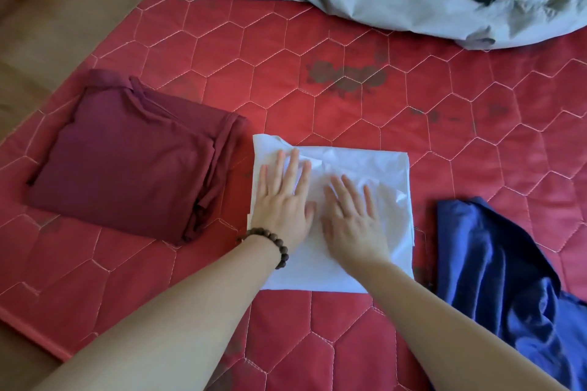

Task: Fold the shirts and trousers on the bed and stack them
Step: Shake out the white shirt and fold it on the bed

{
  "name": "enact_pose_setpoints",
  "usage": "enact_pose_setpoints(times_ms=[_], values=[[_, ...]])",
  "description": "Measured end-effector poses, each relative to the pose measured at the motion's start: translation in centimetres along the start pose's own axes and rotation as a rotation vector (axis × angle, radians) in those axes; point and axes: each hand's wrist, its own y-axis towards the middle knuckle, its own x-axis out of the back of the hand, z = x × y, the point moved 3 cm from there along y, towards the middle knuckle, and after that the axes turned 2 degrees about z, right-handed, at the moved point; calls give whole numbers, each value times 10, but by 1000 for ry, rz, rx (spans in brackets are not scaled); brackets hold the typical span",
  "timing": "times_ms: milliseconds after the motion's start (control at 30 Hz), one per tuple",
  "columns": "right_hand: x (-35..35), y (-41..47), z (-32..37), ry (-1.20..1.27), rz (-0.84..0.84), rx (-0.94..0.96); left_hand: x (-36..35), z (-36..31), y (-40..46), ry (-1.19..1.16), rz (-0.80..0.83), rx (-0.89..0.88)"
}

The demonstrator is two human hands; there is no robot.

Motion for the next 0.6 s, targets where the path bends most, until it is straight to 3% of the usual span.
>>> enact_pose_setpoints(times_ms=[100,333,500,600], values=[[-19,0,-12,-3,128,-100,-22,9,11,59,73,27],[-28,-18,-46,1,106,-513,-33,15,12,-16,52,80],[-21,-15,-50,144,144,-480,-20,23,16,-267,134,52],[-3,-25,-58,292,3,-520,-1,32,-2,-293,-3,176]])
